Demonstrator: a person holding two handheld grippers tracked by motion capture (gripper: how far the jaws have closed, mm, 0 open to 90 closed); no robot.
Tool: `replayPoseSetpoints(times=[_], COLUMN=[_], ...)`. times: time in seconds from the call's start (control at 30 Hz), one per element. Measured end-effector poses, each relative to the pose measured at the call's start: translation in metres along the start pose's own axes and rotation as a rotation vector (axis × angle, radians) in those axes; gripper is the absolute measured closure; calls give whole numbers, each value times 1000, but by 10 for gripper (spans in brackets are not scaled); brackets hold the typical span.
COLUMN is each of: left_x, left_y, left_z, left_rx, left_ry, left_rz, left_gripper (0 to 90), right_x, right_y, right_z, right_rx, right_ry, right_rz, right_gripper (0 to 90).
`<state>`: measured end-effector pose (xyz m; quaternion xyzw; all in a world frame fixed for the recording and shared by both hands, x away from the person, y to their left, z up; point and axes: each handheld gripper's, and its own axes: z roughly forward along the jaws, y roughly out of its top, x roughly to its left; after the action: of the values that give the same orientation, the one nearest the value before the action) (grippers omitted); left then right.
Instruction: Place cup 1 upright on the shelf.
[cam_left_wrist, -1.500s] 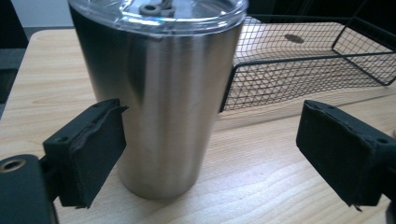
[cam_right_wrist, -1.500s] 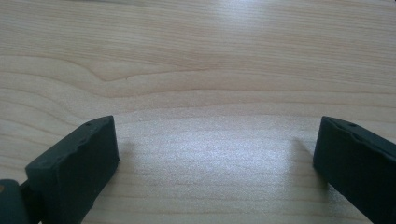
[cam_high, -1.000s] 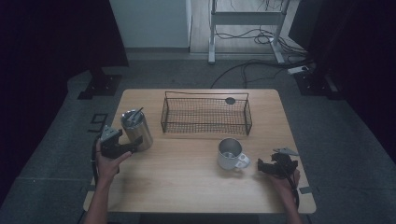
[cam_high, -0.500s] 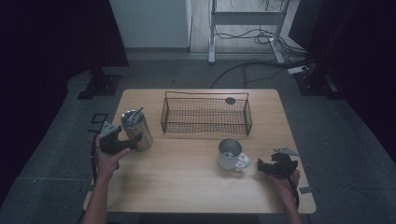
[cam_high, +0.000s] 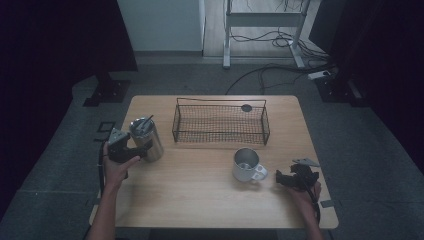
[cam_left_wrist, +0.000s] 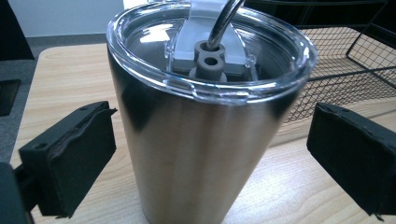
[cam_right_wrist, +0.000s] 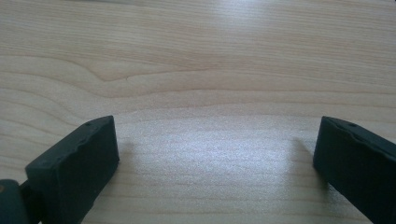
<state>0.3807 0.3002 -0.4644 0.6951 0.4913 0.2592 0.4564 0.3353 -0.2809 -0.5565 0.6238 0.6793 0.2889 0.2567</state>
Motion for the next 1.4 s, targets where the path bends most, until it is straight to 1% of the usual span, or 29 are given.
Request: replayPoseSetpoints(times=[0.1,0.2,0.33,0.43,0.53,0.77,0.83,0.93,1.2,1.4], left_x=[1,0,1,0,1,0,1,2,3,2], left_y=[1,4,7,9,9,11,12,12,11,10], left_z=[2,6,9,12,15,23,26,27,29,33], left_rx=[3,6,2,-6,-3,1,5,1,-11,-4], left_ry=[2,6,10,16,23,21,23,15,7,15], left_rz=[-4,9,16,32,38,47,45,47,45,36], left_gripper=[15,15,15,14,14,12,18,24,24,16], right_x=[0,0,0,0,0,0,0,0,0,0], right_y=[0,0,0,0,0,0,0,0,1,1], right_z=[0,0,0,0,0,0,0,0,1,1], right_rx=[0,0,0,0,0,0,0,0,-2,-2], right_ry=[0,0,0,0,0,0,0,0,0,-1], right_rz=[0,0,0,0,0,0,0,0,-3,-3], right_gripper=[0,0,0,0,0,0,0,0,0,0])
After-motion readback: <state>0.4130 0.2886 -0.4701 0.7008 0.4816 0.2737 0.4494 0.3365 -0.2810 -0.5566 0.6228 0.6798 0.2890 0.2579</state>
